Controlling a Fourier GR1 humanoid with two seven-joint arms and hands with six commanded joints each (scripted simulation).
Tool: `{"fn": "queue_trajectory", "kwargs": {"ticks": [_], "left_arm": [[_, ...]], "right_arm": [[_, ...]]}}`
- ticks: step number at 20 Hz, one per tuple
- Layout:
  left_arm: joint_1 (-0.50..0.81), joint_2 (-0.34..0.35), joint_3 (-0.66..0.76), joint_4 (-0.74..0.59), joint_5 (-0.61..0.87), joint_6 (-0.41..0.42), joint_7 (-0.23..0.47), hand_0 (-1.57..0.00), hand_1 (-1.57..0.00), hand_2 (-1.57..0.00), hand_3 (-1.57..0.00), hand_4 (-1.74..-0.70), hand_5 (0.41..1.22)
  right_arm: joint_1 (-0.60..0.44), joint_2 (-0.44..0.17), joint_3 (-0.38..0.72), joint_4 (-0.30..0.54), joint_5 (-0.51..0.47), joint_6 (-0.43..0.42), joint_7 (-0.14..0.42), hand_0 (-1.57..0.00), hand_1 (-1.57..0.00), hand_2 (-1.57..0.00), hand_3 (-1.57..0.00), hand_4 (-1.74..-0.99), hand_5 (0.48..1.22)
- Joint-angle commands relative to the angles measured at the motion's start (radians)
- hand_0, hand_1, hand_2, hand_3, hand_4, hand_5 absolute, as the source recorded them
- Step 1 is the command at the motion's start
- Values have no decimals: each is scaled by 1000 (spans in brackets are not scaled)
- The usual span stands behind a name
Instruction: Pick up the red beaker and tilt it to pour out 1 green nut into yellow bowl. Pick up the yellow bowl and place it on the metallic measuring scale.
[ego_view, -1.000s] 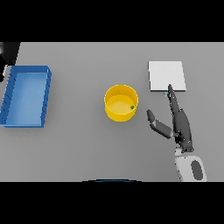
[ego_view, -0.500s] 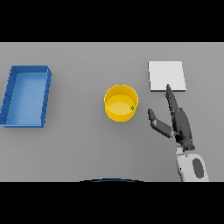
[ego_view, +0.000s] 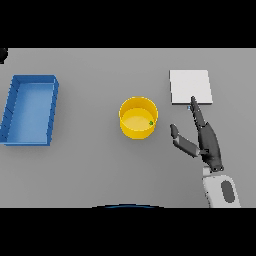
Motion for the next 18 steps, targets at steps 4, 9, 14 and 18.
{"fn": "queue_trajectory", "kwargs": {"ticks": [4,9,14,18], "left_arm": [[182,26,-45,-267,62,86,99,-1571,-1571,-1571,-1387,-1741,1221],[406,132,-140,-688,142,164,310,-1571,-1571,-1571,-1366,-1735,955],[511,260,-193,-950,208,20,275,-1253,-1104,-1049,-884,-1031,714],[530,301,-213,-976,216,-70,285,-513,-452,-429,-361,-785,656]], "right_arm": [[-1,9,4,11,7,-7,10,1,1,1,1,-1195,690],[10,14,9,11,5,-3,5,1,1,1,1,-1168,679],[4,6,12,-8,14,-7,7,1,1,1,1,-1161,669],[8,-5,2,-9,0,0,-10,1,1,1,1,-1147,680]]}}
